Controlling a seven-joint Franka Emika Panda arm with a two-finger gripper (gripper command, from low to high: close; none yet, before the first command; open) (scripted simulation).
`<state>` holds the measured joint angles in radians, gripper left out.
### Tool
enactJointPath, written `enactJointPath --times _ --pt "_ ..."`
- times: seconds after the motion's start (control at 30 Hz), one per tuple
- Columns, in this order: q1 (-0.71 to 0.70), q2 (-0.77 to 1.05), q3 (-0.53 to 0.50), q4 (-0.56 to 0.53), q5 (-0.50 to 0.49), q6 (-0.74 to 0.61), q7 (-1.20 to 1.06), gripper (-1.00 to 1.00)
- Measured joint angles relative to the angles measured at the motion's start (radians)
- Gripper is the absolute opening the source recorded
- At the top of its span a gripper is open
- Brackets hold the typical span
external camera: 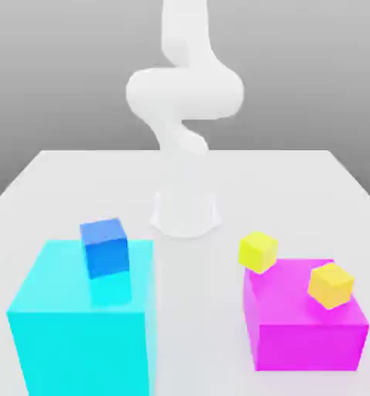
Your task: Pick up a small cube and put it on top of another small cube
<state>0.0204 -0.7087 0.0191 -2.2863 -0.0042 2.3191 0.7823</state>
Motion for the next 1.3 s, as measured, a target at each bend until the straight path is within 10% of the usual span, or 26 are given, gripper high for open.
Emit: enactJointPath --times 1.17,1.2,1.3 --pt "0.335 1.281 0.192 0.202 -0.233 0.318 -0.102 0.00" --pt "0.343 1.311 0.182 0.209 -0.242 0.339 -0.095 -1.00" --pt "0.343 1.311 0.183 0.209 -0.241 0.339 -0.096 -1.00"
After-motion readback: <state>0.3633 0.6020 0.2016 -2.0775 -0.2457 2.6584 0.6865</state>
